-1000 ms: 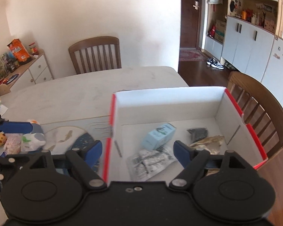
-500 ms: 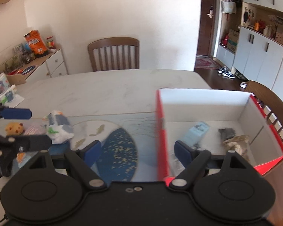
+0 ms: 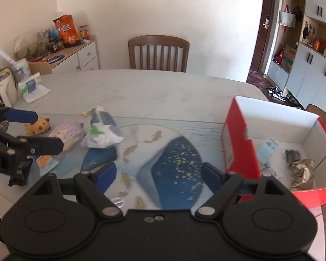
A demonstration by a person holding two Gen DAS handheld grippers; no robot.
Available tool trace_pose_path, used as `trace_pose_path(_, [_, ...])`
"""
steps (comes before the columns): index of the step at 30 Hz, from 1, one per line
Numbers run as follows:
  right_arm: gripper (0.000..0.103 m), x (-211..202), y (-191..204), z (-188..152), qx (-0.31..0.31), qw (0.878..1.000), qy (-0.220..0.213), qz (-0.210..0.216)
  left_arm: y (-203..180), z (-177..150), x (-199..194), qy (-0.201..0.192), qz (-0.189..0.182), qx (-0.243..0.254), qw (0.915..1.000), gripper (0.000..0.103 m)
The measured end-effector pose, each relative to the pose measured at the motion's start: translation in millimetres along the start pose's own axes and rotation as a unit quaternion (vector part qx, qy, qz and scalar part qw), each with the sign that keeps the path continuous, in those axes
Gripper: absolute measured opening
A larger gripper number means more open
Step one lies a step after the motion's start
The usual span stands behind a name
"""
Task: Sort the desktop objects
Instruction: 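Move the left tool to the black snack packet while the right tool approaches the white cable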
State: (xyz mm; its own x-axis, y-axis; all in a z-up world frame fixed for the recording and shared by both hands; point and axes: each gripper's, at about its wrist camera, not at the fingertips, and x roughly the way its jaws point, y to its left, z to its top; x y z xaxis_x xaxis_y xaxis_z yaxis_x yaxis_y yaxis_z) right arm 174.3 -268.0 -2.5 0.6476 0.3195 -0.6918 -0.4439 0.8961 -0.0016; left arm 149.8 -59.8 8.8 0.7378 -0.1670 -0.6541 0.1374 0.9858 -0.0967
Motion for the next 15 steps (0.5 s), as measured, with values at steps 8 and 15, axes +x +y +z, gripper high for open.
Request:
trace_pose_path(8, [0.085,16,37,-17,-0.029,0.999,0.005,0.018,36,-36,-2,0.024,0.052,-0.04,0.9976,0.103])
trace_pose_path(15, [0.085,35,65,-38,-0.055,0.997,0.027,0.037,62,-66,-2,0.045,0.104,-0.062,0.9916,0.103])
